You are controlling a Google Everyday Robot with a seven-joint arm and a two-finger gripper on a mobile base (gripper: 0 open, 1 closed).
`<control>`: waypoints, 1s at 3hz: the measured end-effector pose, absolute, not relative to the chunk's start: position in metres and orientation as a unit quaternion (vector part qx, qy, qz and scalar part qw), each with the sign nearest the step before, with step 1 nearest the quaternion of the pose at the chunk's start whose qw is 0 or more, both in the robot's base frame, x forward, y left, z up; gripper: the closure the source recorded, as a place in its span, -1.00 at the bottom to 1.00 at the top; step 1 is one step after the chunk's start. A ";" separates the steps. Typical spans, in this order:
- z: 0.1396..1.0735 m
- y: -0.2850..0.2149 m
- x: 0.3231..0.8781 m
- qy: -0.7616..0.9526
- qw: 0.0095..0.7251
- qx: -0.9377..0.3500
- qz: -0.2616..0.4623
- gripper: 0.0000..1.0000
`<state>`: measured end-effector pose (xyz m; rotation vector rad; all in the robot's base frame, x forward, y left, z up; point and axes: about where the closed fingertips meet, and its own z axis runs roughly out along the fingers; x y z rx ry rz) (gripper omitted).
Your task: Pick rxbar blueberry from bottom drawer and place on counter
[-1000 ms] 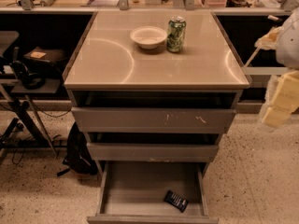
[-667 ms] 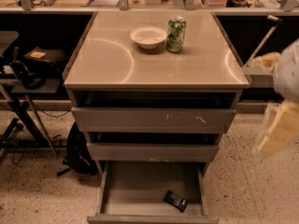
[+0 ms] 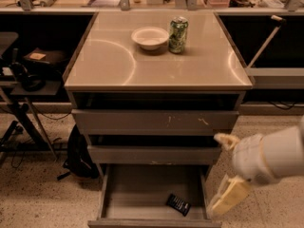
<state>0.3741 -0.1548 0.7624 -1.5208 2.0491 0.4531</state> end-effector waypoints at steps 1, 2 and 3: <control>0.631 -0.129 0.349 0.780 0.224 -0.535 0.234 -1.00; 0.575 -0.121 0.324 0.791 0.201 -0.516 0.261 -1.00; 0.570 -0.122 0.324 0.796 0.206 -0.510 0.251 -1.00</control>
Offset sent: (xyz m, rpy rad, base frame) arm -0.0207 0.0225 -0.1130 0.0566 0.1418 -0.0138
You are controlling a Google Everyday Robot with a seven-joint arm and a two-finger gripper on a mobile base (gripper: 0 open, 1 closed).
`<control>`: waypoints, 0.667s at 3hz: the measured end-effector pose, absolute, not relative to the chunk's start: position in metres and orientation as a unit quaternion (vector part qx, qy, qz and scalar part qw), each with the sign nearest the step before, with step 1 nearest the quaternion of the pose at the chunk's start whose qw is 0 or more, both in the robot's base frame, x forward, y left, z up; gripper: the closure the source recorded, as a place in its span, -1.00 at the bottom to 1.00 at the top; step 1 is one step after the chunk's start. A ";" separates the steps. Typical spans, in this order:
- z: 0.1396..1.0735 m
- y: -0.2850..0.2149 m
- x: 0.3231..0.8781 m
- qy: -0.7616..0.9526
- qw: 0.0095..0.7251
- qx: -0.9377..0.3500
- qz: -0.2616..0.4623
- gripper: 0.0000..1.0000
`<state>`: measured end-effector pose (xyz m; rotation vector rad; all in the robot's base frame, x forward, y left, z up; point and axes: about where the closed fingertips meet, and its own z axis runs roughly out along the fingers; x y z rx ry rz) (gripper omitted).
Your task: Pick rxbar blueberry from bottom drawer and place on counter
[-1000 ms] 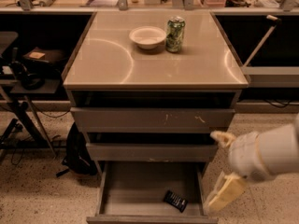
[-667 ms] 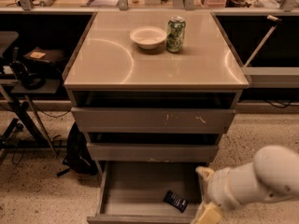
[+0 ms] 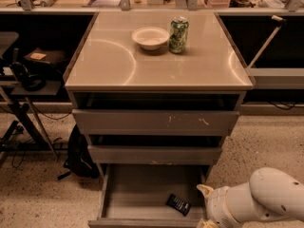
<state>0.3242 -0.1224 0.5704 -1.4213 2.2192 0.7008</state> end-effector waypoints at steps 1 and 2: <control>0.528 -0.122 0.358 0.806 0.214 -0.500 0.235 -1.00; 0.469 -0.112 0.434 0.818 0.251 -0.467 0.223 -1.00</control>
Offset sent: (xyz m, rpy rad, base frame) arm 0.2262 0.0191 -0.1875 0.0719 -0.1610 -0.2904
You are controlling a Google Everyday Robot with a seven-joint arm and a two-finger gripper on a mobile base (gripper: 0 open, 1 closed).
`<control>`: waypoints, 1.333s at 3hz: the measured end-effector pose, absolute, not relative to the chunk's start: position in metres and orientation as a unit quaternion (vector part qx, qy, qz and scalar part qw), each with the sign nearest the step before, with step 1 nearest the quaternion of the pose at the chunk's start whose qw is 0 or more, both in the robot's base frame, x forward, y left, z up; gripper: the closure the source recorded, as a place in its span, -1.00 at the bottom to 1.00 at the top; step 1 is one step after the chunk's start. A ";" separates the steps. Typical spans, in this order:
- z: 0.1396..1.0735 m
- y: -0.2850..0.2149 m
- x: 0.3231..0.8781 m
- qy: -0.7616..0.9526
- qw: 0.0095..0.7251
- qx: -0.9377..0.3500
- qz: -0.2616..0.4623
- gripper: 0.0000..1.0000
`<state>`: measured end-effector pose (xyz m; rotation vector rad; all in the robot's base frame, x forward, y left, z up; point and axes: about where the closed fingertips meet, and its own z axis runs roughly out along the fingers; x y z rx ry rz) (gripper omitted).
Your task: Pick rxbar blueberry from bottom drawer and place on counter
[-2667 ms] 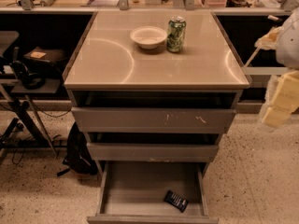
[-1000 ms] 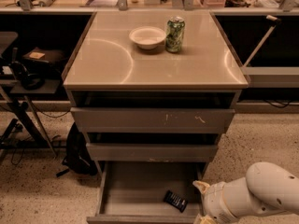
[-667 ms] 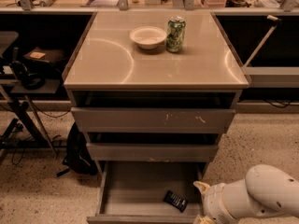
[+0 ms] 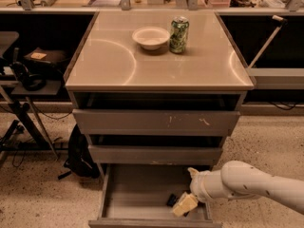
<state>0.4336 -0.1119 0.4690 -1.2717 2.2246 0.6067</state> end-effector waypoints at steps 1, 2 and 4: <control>0.441 -0.103 0.443 0.824 0.261 -0.444 0.235 -1.00; 0.440 -0.103 0.441 0.824 0.260 -0.445 0.236 -1.00; 0.364 -0.106 0.393 0.853 0.229 -0.426 0.199 -1.00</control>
Offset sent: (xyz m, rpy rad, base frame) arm 0.0157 0.0075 -0.0255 0.0359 -0.0021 -0.0458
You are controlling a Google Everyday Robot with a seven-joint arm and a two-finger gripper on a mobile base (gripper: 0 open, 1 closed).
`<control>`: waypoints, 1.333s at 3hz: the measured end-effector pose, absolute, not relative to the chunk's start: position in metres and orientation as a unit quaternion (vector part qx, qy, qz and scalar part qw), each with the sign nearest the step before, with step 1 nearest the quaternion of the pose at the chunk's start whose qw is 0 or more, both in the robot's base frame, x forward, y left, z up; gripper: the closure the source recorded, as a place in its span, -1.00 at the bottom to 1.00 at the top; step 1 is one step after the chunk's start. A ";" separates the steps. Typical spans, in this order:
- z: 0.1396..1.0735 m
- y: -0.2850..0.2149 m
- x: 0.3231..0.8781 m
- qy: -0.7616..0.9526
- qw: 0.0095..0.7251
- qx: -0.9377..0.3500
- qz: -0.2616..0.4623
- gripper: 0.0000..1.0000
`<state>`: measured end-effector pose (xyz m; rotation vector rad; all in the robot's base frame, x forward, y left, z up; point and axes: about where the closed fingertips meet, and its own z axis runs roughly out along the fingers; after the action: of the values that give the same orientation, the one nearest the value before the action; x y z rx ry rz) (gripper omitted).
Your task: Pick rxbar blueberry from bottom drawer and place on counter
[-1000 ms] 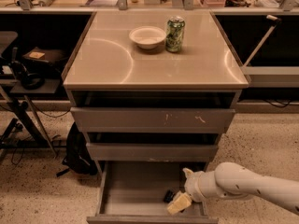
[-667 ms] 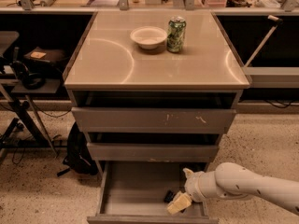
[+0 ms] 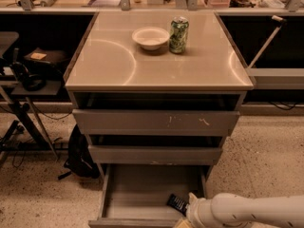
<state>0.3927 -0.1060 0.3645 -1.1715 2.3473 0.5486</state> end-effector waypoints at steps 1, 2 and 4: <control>0.293 -0.130 0.355 0.891 0.159 -0.390 0.169 -1.00; 0.279 -0.149 0.373 0.895 0.159 -0.397 0.127 -1.00; 0.255 -0.130 0.390 0.876 0.167 -0.403 0.205 -1.00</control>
Offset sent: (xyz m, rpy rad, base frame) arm -0.0319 -0.0154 -0.0537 -0.0768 0.1005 -0.0551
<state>0.3902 -0.1299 0.2547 -1.1461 2.4945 0.5829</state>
